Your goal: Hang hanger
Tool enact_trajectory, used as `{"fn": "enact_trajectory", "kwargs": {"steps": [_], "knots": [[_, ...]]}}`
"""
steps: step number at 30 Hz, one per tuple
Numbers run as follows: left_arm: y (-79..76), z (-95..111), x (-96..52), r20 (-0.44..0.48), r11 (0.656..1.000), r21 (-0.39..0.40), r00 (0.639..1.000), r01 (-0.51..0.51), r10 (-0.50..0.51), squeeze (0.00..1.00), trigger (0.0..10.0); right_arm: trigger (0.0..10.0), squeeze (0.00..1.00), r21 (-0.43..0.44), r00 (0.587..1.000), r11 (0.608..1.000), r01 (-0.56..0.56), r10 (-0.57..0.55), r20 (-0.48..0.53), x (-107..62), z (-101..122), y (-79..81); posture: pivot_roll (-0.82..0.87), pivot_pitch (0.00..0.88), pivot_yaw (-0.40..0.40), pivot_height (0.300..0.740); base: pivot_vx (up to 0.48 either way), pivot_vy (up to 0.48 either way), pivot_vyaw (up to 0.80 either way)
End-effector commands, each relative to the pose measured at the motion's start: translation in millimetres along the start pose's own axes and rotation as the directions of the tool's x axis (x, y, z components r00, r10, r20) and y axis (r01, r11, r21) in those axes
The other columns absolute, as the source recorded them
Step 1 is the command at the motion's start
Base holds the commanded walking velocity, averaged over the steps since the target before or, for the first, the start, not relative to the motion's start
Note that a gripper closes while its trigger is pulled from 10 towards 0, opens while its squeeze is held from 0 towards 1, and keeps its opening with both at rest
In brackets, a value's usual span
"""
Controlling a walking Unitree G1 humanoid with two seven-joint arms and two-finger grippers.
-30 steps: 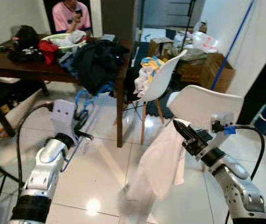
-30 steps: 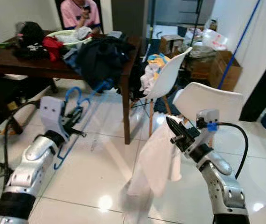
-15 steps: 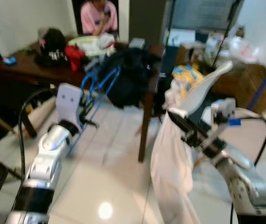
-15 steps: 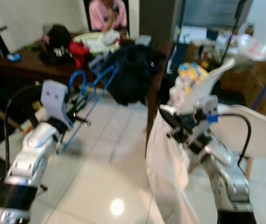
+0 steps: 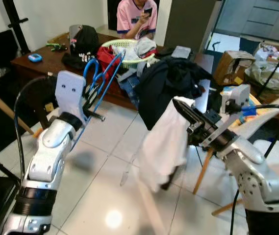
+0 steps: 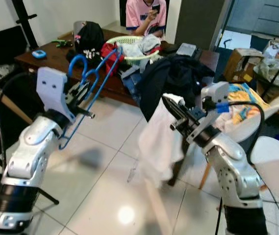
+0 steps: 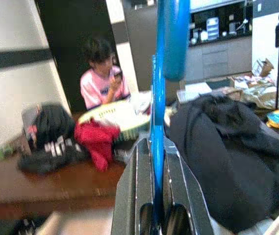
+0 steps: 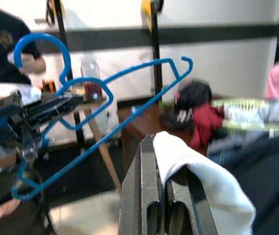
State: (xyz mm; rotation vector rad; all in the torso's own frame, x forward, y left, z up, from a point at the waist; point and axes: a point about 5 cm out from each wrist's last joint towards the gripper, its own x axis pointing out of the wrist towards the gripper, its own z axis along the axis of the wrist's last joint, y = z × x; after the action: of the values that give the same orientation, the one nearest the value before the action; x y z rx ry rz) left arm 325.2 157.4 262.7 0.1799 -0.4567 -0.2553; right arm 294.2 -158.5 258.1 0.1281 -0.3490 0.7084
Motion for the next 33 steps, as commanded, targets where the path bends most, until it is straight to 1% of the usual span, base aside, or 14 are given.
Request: {"fn": "enact_trajectory", "kwargs": {"steps": [1, 2, 4, 5, 7, 10, 17, 20, 24, 26, 28, 29, 31, 33], "knots": [[-1.5, 5, 1.7, 0.005, 1.0, 0.014, 1.0, 0.01, -0.01, 0.0, 10.0, 10.0, 0.0, -0.01, 0.999, 1.0, -0.018, 0.018, 0.042, 6.7, 13, 3.6, 0.04, 0.033, -0.012, 0.74, 0.48, 0.0, 0.0], [-1.5, 5, 1.7, 0.005, 1.0, 0.014, 1.0, 0.01, -0.01, 0.0, 10.0, 10.0, 0.0, -0.01, 0.999, 1.0, -0.018, 0.018, 0.042, 6.7, 13, 3.6, 0.04, 0.033, -0.012, 0.74, 0.48, 0.0, 0.0], [-2.6, 10, 4.4, 0.022, 1.0, 0.017, 1.0, 0.013, -0.013, 0.0, 10.0, 10.0, 0.0, -0.043, 0.995, 0.998, -0.037, 0.041, 0.088, 28.1, 32, 7.6, 0.04, 0.029, -0.012, 0.74, 0.48, 0.0, 0.0], [-2.6, 10, 4.4, 0.022, 1.0, 0.017, 1.0, 0.013, -0.013, 0.0, 10.0, 10.0, 0.0, -0.043, 0.995, 0.998, -0.037, 0.041, 0.088, 28.1, 32, 7.6, 0.04, 0.029, -0.012, 0.74, 0.48, 0.0, 0.0], [-3.9, 14, 6.0, 0.032, 1.0, 0.017, 0.999, 0.012, -0.013, 0.0, 10.0, 10.0, 0.0, -0.065, 0.991, 0.996, -0.056, 0.064, 0.12, 48.5, 48, 10.5, 0.05, 0.024, -0.016, 0.74, 0.48, 0.0, -0.4], [-5.5, 16, 6.7, 0.041, 1.0, 0.015, 0.999, 0.01, -0.011, 0.0, 10.0, 10.0, 0.0, -0.084, 0.983, 0.993, -0.078, 0.09, 0.158, 66.1, 63, 13.0, 0.05, 0.02, -0.022, 0.74, 0.48, 0.0, -0.8], [-5.9, 18, 6.9, 0.042, 1.0, 0.014, 0.999, 0.008, -0.009, 0.0, 10.0, 10.0, 0.0, -0.093, 0.978, 0.991, -0.094, 0.109, 0.178, 71.3, 69, 16.0, 0.06, 0.02, -0.025, 0.74, 0.48, 0.0, -0.8], [-3.4, 23, 8.1, 0.053, 1.0, 0.018, 0.999, -0.008, 0.007, 0.0, 10.0, 10.0, 0.0, -0.142, 0.968, 0.977, -0.159, 0.183, 0.174, 79.3, 79, 26.9, 0.05, 0.018, -0.027, 0.74, 0.48, 0.0, 0.0], [-3.4, 23, 8.1, 0.053, 1.0, 0.018, 0.999, -0.008, 0.007, 0.0, 10.0, 10.0, 0.0, -0.142, 0.968, 0.977, -0.159, 0.183, 0.174, 79.3, 79, 26.9, 0.05, 0.018, -0.027, 0.74, 0.48, 0.0, 0.0], [-2.0, 27, 9.5, 0.066, 0.999, 0.03, 0.998, -0.022, 0.02, 0.0, 10.0, 10.0, 0.0, -0.162, 0.97, 0.974, -0.157, 0.183, 0.159, 84.0, 83, 26.0, 0.05, 0.016, -0.028, 0.74, 0.48, 0.0, 0.0], [-2.0, 27, 9.5, 0.066, 0.999, 0.03, 0.998, -0.022, 0.02, 0.0, 10.0, 10.0, 0.0, -0.162, 0.97, 0.974, -0.157, 0.183, 0.159, 84.0, 83, 26.0, 0.05, 0.016, -0.028, 0.74, 0.48, 0.0, 0.0], [1.6, 31, 10.3, 0.082, 0.998, 0.048, 0.996, -0.049, 0.045, 0.0, 10.0, 10.0, 0.0, -0.166, 0.971, 0.974, -0.153, 0.18, 0.16, 86.1, 87, 24.4, 0.05, 0.016, -0.031, 0.74, 0.48, 0.0, 0.0], [1.6, 31, 10.3, 0.082, 0.998, 0.048, 0.996, -0.049, 0.045, 0.0, 10.0, 10.0, 0.0, -0.166, 0.971, 0.974, -0.153, 0.18, 0.16, 86.1, 87, 24.4, 0.05, 0.016, -0.031, 0.74, 0.48, 0.0, 0.0], [16.0, 42, 10.9, 0.124, 0.986, 0.1, 0.985, -0.133, 0.12, 0.0, 10.0, 10.0, 0.0, -0.172, 0.965, 0.97, -0.17, 0.199, 0.17, 89.6, 93, 25.4, 0.05, 0.013, -0.034, 0.74, 0.48, 0.0, 0.0]]}}
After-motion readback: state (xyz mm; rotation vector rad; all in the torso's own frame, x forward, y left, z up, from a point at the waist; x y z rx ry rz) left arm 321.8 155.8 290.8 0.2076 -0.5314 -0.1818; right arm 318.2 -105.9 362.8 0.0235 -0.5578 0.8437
